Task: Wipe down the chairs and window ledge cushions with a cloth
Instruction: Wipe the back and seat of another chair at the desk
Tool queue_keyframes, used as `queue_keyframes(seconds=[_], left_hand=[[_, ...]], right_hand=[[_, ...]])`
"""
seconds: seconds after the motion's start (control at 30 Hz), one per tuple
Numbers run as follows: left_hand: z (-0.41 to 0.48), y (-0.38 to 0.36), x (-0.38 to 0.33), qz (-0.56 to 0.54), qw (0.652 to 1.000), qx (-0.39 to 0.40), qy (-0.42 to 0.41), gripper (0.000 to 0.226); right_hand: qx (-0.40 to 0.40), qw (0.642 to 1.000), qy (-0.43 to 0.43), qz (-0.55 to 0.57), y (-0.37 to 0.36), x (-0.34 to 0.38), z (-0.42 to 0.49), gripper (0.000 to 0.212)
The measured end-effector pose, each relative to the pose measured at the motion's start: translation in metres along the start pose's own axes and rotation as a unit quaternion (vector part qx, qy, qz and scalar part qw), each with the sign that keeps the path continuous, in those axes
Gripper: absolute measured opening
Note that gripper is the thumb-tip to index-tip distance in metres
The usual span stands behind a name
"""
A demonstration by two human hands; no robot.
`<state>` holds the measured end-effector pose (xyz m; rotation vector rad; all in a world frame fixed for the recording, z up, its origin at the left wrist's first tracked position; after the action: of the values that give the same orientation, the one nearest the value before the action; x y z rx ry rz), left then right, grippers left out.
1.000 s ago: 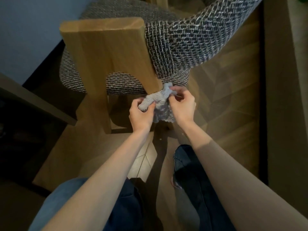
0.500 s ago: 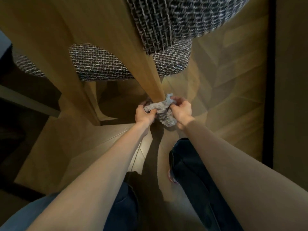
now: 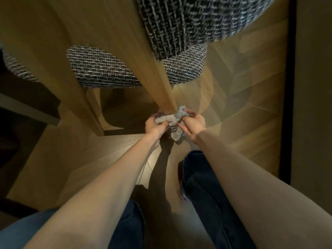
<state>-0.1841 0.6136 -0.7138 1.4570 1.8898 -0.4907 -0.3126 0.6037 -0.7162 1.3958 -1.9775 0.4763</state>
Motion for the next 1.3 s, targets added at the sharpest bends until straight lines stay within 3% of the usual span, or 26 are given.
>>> queue_keyframes(seconds=[0.1,0.27,0.53,0.7,0.83,1.0,1.2,1.3], left_hand=[[-0.022,0.014,-0.015,-0.033,0.999,-0.019,-0.021,0.045],[-0.064,0.04,-0.05,-0.067,0.992,-0.063,-0.087,0.016],[-0.133,0.089,-0.12,-0.156,0.962,-0.078,-0.211,0.019],[-0.18,0.117,-0.152,-0.14,0.942,-0.103,-0.288,0.018],[-0.215,0.15,-0.165,-0.13,0.915,-0.121,-0.363,0.021],[-0.242,0.188,-0.197,-0.18,0.84,-0.22,-0.462,0.026],[-0.21,0.199,-0.22,-0.099,0.874,-0.184,-0.439,0.038],[-0.191,0.207,-0.213,-0.039,0.879,-0.177,-0.442,0.039]], right_hand=[[0.008,0.999,0.036,0.0,-0.003,0.024,-0.027,0.02],[0.034,0.995,0.09,0.026,-0.009,0.071,-0.093,0.015],[0.122,0.962,0.216,0.116,-0.022,0.116,-0.202,0.017],[0.157,0.959,0.162,0.17,-0.027,0.119,-0.243,0.026],[0.181,0.94,0.239,0.165,-0.033,0.131,-0.275,0.019],[0.154,0.911,0.359,0.135,-0.067,0.164,-0.309,0.016],[0.006,0.903,0.423,0.076,-0.103,0.16,-0.31,0.014],[-0.017,0.909,0.408,0.083,-0.115,0.141,-0.299,0.02]])
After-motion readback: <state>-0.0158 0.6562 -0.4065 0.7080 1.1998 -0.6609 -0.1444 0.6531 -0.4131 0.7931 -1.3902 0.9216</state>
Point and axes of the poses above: each hand's wrist, its own z-axis towards the middle knuckle, its own y-axis out of the back of the hand, x = y × z, the point moved 4 cm from there along z, towards the middle knuckle, and after that the axes turned 4 degrees about -x, right-handed, at the moved point
